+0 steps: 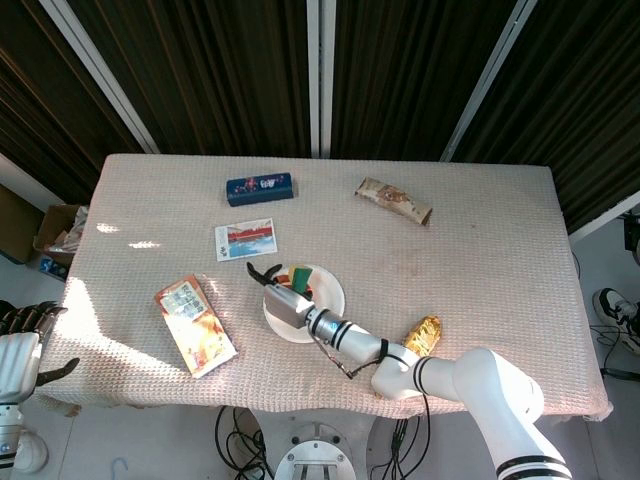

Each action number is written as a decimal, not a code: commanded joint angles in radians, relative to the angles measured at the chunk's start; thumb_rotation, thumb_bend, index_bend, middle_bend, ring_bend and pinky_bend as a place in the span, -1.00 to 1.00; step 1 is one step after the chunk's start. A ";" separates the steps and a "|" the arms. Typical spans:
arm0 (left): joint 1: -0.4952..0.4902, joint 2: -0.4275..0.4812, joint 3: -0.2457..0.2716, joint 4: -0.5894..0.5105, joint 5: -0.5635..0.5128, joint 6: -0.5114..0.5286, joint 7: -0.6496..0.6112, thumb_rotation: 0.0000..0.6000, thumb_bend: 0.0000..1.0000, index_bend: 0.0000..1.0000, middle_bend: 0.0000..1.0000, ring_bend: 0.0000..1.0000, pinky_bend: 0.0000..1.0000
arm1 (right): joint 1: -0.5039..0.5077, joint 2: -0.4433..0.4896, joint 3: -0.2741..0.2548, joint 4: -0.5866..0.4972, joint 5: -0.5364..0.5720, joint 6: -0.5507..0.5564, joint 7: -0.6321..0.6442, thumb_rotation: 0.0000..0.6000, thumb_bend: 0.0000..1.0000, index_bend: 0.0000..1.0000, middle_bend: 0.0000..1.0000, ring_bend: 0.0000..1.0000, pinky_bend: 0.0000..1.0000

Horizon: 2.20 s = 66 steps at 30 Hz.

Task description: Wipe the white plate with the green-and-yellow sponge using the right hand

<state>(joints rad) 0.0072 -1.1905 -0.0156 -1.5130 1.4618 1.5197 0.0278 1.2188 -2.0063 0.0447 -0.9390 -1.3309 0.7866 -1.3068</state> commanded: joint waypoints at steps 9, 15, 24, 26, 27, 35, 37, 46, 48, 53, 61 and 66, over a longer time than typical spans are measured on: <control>-0.002 0.002 -0.002 -0.002 0.006 0.002 0.003 1.00 -1.00 -0.47 -0.62 -0.65 -0.67 | -0.020 0.007 0.039 0.035 0.020 0.013 -0.021 1.00 -0.15 0.86 0.30 -0.21 -1.00; -0.002 0.004 -0.004 -0.007 0.004 0.001 0.004 1.00 -1.00 -0.47 -0.62 -0.66 -0.67 | -0.004 0.001 0.041 -0.020 -0.016 0.013 0.009 1.00 -0.15 0.86 0.30 -0.18 -1.00; 0.003 0.002 -0.001 -0.004 0.002 0.002 0.001 1.00 -1.00 -0.47 -0.62 -0.65 -0.67 | -0.022 -0.053 0.021 0.077 -0.021 0.001 -0.033 1.00 -0.15 0.86 0.31 -0.18 -1.00; 0.002 0.001 -0.001 -0.002 0.006 0.003 0.000 1.00 -1.00 -0.47 -0.62 -0.66 -0.67 | -0.033 -0.049 0.020 0.090 -0.020 0.010 -0.039 1.00 -0.15 0.86 0.31 -0.18 -1.00; 0.002 0.000 -0.001 -0.001 0.007 0.003 0.000 1.00 -1.00 -0.47 -0.62 -0.66 -0.67 | -0.037 -0.044 0.022 0.091 -0.019 0.013 -0.039 1.00 -0.15 0.86 0.31 -0.18 -1.00; 0.002 0.003 -0.003 0.004 0.007 0.003 -0.005 1.00 -1.00 -0.47 -0.62 -0.65 -0.67 | -0.029 -0.027 0.060 0.060 -0.020 0.027 -0.032 1.00 -0.15 0.85 0.31 -0.17 -1.00; 0.004 0.003 -0.002 0.004 0.007 0.005 -0.006 1.00 -1.00 -0.47 -0.62 -0.66 -0.67 | -0.017 -0.046 0.061 0.065 -0.032 0.024 -0.019 1.00 -0.15 0.85 0.31 -0.16 -1.00; 0.015 0.001 0.005 0.002 0.000 0.007 -0.005 1.00 -1.00 -0.47 -0.62 -0.66 -0.67 | -0.002 -0.125 0.047 0.171 -0.073 0.008 0.018 1.00 -0.15 0.85 0.31 -0.15 -1.00; 0.015 0.001 0.005 0.003 0.002 0.007 -0.005 1.00 -1.00 -0.47 -0.62 -0.66 -0.67 | -0.014 -0.119 0.038 0.187 -0.077 0.008 0.020 1.00 -0.15 0.85 0.31 -0.15 -1.00; 0.013 0.001 0.003 0.007 0.008 0.008 -0.014 1.00 -1.00 -0.47 -0.62 -0.65 -0.67 | -0.055 -0.054 0.038 0.156 -0.083 0.047 0.047 1.00 -0.15 0.86 0.31 -0.15 -1.00; 0.004 0.005 -0.002 -0.012 0.017 0.009 0.004 1.00 -1.00 -0.47 -0.62 -0.65 -0.67 | -0.150 0.129 0.081 -0.035 0.005 0.078 0.086 1.00 -0.16 0.83 0.31 -0.18 -1.00; 0.001 0.014 -0.003 -0.036 0.018 0.007 0.025 1.00 -1.00 -0.47 -0.62 -0.66 -0.67 | -0.192 0.196 0.111 -0.152 0.156 0.012 0.083 1.00 -0.17 0.60 0.22 -0.23 -1.00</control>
<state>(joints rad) 0.0090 -1.1790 -0.0181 -1.5448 1.4797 1.5275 0.0490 1.0609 -1.8568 0.1321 -1.0211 -1.2594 0.8374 -1.2274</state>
